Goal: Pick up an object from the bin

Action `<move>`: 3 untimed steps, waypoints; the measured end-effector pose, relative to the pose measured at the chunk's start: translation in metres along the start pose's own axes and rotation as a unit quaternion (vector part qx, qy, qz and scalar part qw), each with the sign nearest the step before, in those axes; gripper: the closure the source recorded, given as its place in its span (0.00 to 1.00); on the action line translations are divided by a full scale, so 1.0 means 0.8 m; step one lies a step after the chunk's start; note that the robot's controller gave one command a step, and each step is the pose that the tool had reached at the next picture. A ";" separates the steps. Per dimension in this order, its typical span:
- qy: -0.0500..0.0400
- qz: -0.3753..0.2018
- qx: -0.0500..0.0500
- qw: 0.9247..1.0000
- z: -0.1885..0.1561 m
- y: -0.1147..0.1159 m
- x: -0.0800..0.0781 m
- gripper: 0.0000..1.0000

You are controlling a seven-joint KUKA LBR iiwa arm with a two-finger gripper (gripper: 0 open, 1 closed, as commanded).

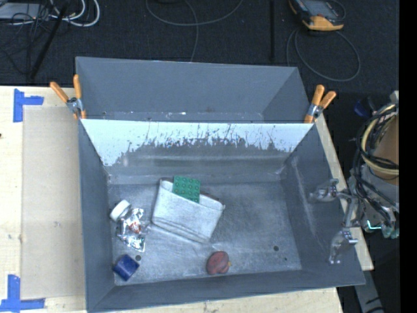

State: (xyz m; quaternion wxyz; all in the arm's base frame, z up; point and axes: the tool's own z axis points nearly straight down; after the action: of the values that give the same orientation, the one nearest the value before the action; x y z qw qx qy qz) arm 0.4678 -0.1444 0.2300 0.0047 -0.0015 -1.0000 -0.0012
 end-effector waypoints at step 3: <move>-0.005 -0.359 0.002 0.934 0.081 0.170 -0.017 0.00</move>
Offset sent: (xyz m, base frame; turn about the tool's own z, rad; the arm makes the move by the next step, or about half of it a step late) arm 0.0042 -0.0042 -0.1039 -0.2601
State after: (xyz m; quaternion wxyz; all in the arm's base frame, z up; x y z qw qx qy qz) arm 0.4815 -0.0086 0.1656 -0.0012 0.3571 -0.9341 -0.0005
